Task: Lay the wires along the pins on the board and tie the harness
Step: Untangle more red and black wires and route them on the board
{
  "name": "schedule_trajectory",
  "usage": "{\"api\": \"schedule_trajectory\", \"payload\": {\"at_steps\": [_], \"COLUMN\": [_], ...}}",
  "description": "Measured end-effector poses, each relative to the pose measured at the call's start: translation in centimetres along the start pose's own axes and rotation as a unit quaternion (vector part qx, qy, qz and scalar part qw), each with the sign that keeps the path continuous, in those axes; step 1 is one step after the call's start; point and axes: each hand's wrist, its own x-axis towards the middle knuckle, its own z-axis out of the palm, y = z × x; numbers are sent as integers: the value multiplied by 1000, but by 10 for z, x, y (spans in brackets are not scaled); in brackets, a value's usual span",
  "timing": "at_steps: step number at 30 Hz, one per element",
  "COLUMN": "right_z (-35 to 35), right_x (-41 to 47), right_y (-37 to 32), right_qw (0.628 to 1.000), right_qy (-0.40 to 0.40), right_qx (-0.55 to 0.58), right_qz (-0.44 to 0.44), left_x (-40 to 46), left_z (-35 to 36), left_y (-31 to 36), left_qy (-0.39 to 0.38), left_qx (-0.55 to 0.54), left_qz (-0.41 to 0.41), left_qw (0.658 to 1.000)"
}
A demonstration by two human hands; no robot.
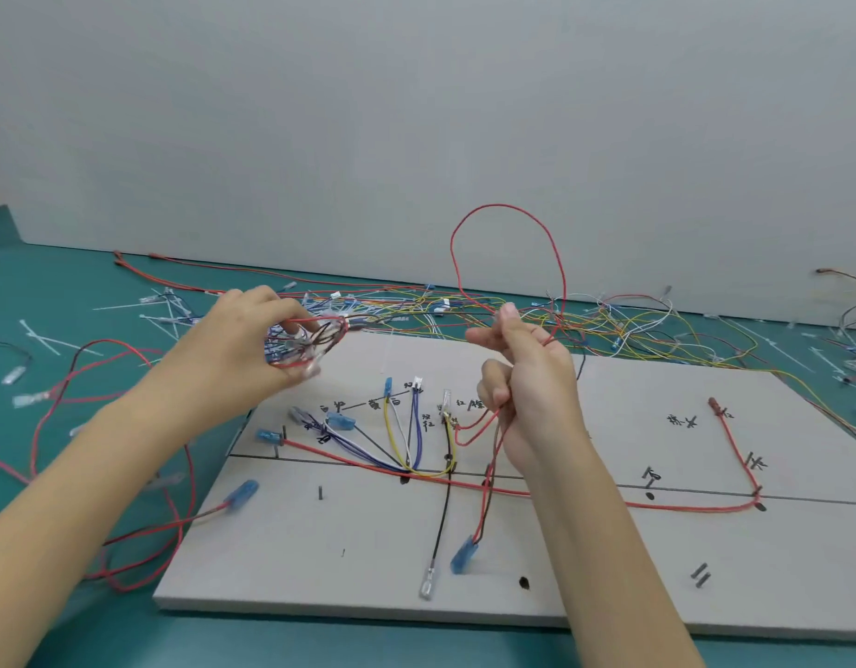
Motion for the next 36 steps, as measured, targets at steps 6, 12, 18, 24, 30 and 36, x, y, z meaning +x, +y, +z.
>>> {"api": "schedule_trajectory", "payload": {"at_steps": [6, 12, 18, 24, 30, 36], "right_z": [7, 12, 12, 9, 11, 10], "right_x": [-7, -12, -13, -13, -14, -14], "right_y": [5, 11, 10, 7, 8, 8], "right_qw": [996, 992, 993, 991, 975, 978], "right_qy": [-81, -101, -97, -113, -130, -96], "right_qx": [-28, -71, -57, 25, 122, 130], "right_qz": [37, 26, 27, 63, 129, 130], "left_x": [-5, -6, -4, -7, -7, -9], "left_z": [3, 2, 1, 8, 13, 22], "left_y": [30, 38, 45, 48, 57, 61], "left_qy": [-49, -156, -154, -134, -95, -76], "left_qx": [-180, -291, -374, -365, -410, -452], "left_qz": [-67, -66, -86, -79, -114, -113], "left_qw": [980, 942, 911, 918, 900, 881]}}
